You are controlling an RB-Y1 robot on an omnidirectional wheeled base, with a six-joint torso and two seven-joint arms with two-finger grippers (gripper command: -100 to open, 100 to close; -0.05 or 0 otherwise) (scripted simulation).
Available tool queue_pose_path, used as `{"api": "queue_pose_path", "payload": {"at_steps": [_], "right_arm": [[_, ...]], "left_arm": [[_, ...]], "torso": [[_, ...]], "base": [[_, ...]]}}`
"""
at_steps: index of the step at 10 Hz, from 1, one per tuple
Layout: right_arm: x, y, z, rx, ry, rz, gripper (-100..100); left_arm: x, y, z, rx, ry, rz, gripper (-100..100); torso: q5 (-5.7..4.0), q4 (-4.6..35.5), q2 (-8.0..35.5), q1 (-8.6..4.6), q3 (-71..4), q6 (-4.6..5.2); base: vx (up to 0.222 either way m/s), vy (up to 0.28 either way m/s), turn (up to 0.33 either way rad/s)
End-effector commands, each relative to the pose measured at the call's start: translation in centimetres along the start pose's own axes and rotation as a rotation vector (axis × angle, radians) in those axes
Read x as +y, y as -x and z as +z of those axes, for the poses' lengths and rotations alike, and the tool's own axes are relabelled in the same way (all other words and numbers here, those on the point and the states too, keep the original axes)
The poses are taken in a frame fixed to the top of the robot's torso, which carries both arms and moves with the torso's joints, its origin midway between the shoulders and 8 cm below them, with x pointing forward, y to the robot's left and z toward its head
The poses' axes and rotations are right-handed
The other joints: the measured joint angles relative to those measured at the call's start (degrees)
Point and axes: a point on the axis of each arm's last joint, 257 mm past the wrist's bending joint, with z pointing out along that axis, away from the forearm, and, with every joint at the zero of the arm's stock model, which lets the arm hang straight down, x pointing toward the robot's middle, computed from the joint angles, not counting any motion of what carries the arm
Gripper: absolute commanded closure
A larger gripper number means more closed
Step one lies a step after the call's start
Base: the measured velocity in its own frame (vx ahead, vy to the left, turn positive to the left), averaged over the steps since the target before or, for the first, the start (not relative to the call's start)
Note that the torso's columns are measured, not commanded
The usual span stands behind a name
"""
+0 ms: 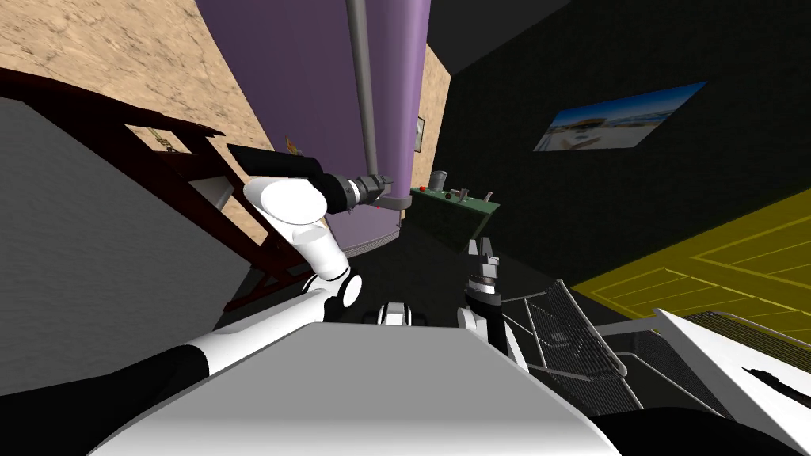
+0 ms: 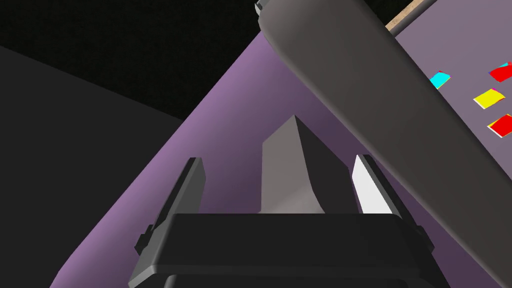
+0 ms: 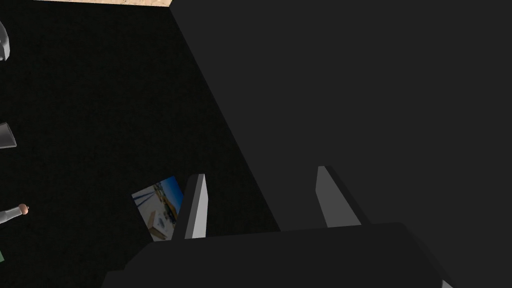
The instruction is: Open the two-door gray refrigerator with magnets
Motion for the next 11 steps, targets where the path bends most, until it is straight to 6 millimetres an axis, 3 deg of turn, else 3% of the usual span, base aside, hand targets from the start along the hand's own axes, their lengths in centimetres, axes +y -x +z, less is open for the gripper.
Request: {"api": "queue_pose_path", "payload": {"at_steps": [1,4,6,7,11], "right_arm": [[0.0,0.0,0.0,0.0,0.0,0.0,0],[0.0,0.0,0.0,0.0,0.0,0.0,0],[0.0,0.0,0.0,0.0,0.0,0.0,0],[0.0,0.0,0.0,0.0,0.0,0.0,0],[0.0,0.0,0.0,0.0,0.0,0.0,0]], "left_arm": [[-1.7,0.9,-0.2,0.002,-0.007,0.008,-100],[-3.4,1.6,-0.4,0.009,-0.008,0.015,-100],[-2.4,0.6,0.0,0.04,0.017,0.003,-100],[-2.2,0.4,0.1,0.046,0.024,-0.001,0],[-1.2,-0.1,0.3,0.063,0.047,-0.012,0]], "torso": [[0.04,0.2,0.3,0.13,0.2,-0.07],[0.04,0.8,1.1,0.32,0.6,-0.16],[0.01,1.0,1.3,0.31,0.7,-0.23],[0.03,0.7,1.2,0.24,0.7,-0.14],[-0.05,0.2,0.6,-0.06,0.4,0.01]], "base": [[0.016,-0.025,0.01],[0.009,-0.017,0.015],[0.007,-0.008,-0.001],[0.007,-0.002,0.0],[0.0,0.001,0.001]]}}
